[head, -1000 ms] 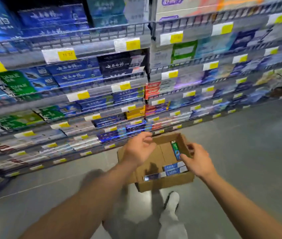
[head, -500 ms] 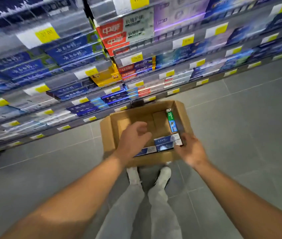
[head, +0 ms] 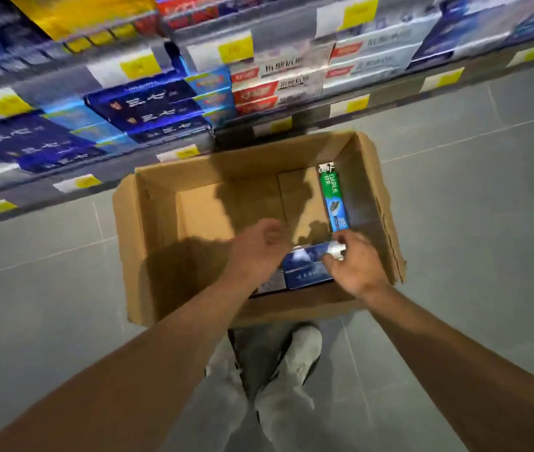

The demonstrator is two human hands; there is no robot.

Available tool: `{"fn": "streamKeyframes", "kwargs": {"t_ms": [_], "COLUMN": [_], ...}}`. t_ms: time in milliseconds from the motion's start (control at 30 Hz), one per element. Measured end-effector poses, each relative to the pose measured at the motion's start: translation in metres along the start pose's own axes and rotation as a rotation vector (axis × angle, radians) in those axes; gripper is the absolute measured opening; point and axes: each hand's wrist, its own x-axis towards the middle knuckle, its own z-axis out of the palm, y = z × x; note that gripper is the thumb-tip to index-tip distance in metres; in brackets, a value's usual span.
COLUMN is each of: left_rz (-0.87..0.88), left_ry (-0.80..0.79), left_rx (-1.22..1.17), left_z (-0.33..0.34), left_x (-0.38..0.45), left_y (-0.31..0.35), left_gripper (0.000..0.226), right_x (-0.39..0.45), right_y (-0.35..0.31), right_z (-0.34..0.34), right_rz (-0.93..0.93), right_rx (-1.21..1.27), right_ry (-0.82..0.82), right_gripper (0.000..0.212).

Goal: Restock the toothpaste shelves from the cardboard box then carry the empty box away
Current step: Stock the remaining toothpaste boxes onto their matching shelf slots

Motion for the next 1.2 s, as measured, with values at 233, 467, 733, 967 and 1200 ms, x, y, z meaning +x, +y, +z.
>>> {"fn": "streamKeyframes", "kwargs": {"t_ms": [233, 467, 733, 967, 1200], "left_rz": [-0.004, 0.063, 0.006, -0.09, -0.166], "left_ry": [-0.041, -0.028, -0.021, 0.017, 0.05], "left_rx": [-0.031, 0.028, 0.036, -0.15, -0.314], "left_z": [0.031, 0.051, 0.05, 0.008, -0.079], "left_x": [0.127, 0.205, 0.22, 0.152, 0.01], "left_y": [-0.045, -0.076, -0.099, -0.077, -0.014], "left_gripper": [0.041, 0.034, 0.034, 0.043, 0.05], "right_x": [0.129, 0.201, 0.203, 0.138, -0.013], "right_y": [0.037, 0.06, 0.068, 0.045, -0.023], "right_z": [0.062, 0.097, 0.117, 0.088, 0.024], "right_rz": [0.001, -0.073, -0.024, -0.303, -0.642], "right_rx": [-0.157, -0.503, -0.358, -0.209, -0.226], "right_ry": [0.06, 0.114, 0.112, 0.15, 0.198], "right_gripper": [0.063, 0.093, 0.085, 0.081, 0.045]}}
